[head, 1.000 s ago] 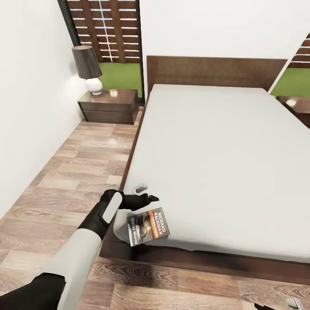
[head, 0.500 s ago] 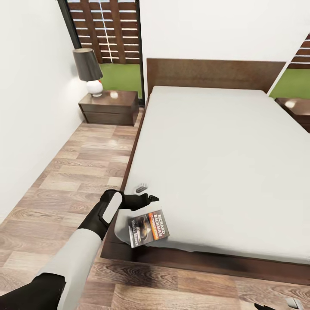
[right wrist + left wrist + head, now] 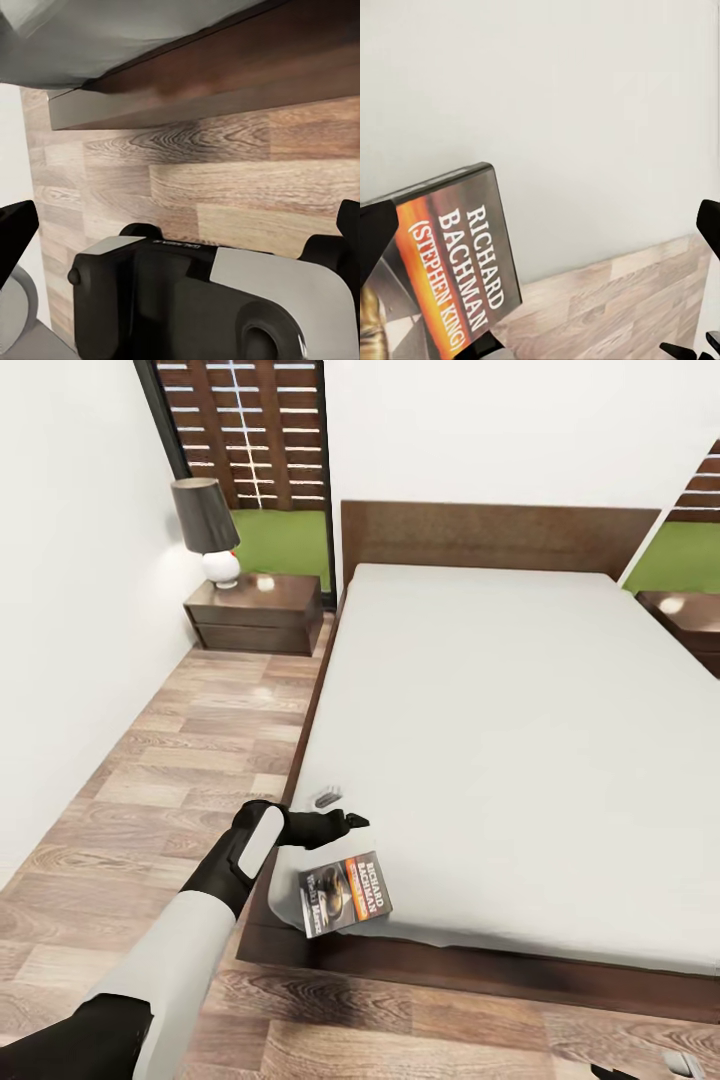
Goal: In the bedroom, move the book from the bed onto either nightstand, and place the two sandals side by side next to the bed.
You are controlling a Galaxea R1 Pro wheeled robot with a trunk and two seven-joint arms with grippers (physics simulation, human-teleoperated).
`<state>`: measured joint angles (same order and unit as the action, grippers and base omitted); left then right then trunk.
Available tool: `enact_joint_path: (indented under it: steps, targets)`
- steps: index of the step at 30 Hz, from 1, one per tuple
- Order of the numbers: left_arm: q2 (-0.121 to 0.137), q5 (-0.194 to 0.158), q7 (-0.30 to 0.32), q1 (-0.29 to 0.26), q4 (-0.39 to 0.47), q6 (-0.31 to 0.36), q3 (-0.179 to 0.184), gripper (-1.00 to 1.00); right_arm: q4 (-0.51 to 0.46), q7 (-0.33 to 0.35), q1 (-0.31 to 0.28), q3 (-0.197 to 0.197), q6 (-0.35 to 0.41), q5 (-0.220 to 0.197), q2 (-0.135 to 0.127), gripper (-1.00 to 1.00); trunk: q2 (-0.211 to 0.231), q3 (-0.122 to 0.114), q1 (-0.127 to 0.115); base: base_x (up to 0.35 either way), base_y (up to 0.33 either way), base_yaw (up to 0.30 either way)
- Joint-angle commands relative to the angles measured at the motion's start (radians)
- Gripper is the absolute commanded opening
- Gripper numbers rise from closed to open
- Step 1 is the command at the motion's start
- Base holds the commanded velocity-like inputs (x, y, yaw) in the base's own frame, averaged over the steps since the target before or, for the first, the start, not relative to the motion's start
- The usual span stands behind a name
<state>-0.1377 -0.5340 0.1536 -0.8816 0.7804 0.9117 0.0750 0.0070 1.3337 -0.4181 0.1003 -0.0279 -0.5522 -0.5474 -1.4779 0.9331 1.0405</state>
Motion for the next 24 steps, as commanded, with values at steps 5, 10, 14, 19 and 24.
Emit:
enact_joint_path:
  steps: [5,10,14,19,24]
  targets:
    - [0.017,-0.012,0.046,0.0,0.0,0.004,0.0,1.0,0.001,0.002,-0.001,0.009,-0.004,-0.007,0.0,1.0,0.035,-0.015,-0.019,0.0,0.0,0.0]
    - [0.039,-0.021,0.171,0.0,0.0,0.004,0.0,1.0,0.002,0.0,-0.001,0.009,-0.004,-0.008,0.0,1.0,0.07,-0.031,-0.038,0.0,0.0,0.0]
    - [0.097,-0.021,0.295,0.001,0.0,0.004,0.0,1.0,0.002,-0.002,-0.001,0.009,-0.004,-0.008,0.0,1.0,0.098,-0.043,-0.054,0.0,0.0,0.0]
    - [0.242,-0.02,0.522,0.011,-0.03,0.005,0.001,1.0,0.004,-0.005,-0.001,0.009,-0.005,-0.008,0.0,1.0,0.133,-0.059,-0.073,0.0,0.0,0.0]
    - [0.385,-0.007,0.817,0.087,-0.072,-0.011,0.011,1.0,0.004,-0.004,-0.001,0.009,-0.005,-0.008,0.0,1.0,0.168,-0.075,-0.092,0.0,0.0,0.0]
